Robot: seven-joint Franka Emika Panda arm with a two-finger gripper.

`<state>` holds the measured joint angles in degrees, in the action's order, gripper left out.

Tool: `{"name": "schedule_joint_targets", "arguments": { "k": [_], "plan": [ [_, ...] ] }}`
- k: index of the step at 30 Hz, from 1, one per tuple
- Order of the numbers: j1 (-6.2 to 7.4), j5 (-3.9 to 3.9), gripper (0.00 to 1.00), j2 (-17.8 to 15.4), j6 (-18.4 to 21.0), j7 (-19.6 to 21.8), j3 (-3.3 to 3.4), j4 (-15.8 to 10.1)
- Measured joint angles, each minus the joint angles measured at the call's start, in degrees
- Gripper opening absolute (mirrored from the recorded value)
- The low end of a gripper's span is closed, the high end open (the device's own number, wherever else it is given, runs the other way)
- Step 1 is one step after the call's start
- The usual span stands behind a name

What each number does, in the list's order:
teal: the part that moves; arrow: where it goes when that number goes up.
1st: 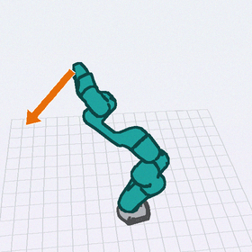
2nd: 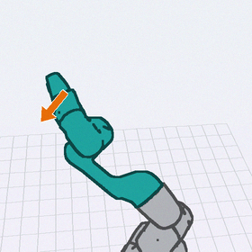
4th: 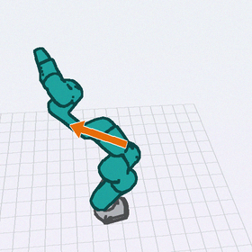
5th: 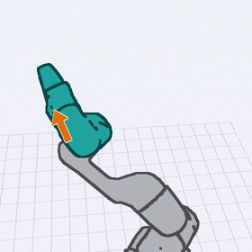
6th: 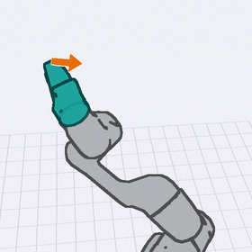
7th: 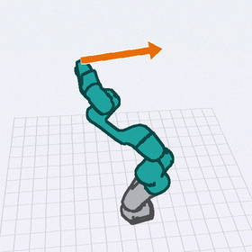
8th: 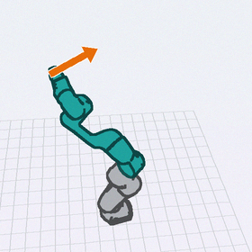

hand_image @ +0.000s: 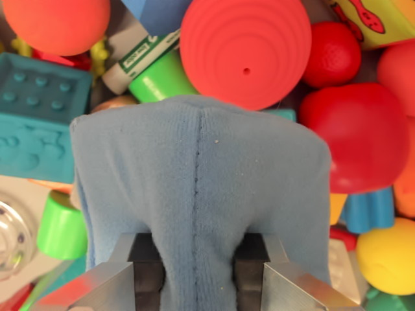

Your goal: Pick an object from the bin

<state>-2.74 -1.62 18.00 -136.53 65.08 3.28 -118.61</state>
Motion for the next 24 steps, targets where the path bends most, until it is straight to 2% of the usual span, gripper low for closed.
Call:
{"name": "schedule_joint_targets", "arguments": {
  "k": [10, 24],
  "plan": [
    [0.01, 0.28, 0.00, -3.6, 4.7, 0.1, 0.05, 1.2],
    [0.01, 0.71, 0.00, -8.3, 13.0, 0.4, 0.06, 4.7]
  ]
}}
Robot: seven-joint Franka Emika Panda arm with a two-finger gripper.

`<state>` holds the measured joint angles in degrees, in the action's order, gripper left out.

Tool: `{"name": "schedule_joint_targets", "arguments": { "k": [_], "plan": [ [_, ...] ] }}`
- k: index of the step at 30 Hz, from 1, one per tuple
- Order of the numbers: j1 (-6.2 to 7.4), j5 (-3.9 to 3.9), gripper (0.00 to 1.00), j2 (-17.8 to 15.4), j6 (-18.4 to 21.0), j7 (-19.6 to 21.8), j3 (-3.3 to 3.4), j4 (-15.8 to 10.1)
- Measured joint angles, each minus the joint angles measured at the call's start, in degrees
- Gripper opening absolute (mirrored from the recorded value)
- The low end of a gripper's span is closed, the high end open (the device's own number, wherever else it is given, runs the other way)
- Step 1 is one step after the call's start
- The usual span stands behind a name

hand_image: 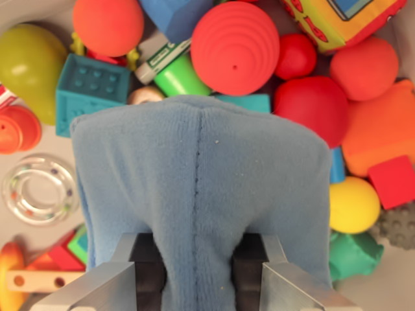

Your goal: Pick an object from the bin

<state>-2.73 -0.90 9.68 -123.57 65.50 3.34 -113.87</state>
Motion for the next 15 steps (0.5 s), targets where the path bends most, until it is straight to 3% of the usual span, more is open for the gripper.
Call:
{"name": "schedule_joint_targets", "arguments": {
  "k": [15],
  "plan": [
    [0.00, 0.18, 0.00, -3.0, 7.7, 0.2, 0.00, 4.8]
  ]
}}
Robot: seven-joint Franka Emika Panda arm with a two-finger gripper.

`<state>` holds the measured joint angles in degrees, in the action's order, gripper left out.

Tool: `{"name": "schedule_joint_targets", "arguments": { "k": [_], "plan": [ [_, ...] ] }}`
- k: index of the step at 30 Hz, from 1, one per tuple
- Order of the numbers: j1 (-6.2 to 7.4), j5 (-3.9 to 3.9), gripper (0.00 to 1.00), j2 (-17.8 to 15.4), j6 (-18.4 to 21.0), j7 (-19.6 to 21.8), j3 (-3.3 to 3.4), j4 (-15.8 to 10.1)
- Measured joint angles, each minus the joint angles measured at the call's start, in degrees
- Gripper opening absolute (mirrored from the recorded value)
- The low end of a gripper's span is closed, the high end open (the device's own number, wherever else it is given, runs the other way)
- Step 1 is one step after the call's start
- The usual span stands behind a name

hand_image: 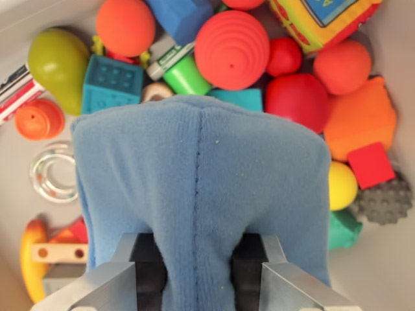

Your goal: Pick an object from the bin

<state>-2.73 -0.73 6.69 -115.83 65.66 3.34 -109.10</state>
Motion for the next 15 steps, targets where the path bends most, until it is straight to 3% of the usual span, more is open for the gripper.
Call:
{"name": "schedule_joint_targets", "arguments": {
  "k": [15],
  "plan": [
    [0.00, 0.08, 0.00, -1.4, 6.2, 0.1, 0.00, 4.8]
  ]
}}
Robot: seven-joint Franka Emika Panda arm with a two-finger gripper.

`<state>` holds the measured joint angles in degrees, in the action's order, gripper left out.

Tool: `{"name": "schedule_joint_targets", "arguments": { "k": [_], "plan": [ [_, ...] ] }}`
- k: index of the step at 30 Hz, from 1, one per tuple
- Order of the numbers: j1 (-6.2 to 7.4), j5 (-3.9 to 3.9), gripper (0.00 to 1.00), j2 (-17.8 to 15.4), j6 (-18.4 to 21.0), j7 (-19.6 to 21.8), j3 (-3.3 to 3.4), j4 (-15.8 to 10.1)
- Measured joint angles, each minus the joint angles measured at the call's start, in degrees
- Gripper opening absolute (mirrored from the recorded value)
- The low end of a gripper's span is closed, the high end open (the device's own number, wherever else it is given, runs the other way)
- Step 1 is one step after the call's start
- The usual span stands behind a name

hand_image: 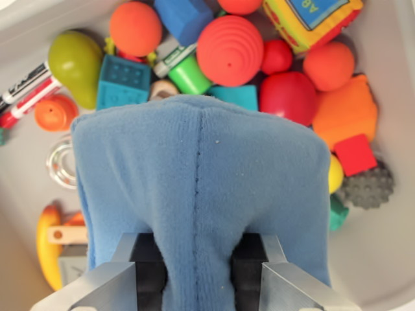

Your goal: Pick an object from the bin

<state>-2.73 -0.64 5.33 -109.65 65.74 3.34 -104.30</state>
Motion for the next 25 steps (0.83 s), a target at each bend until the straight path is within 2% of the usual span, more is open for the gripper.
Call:
{"name": "schedule_joint_targets", "arguments": {
  "k": [12, 25],
  "plan": [
    [0.00, 0.02, 0.00, -0.3, 2.4, 0.0, 0.00, 2.1],
    [0.00, 0.02, 0.00, -0.3, 2.5, 0.0, 0.00, 2.2]
  ]
}}
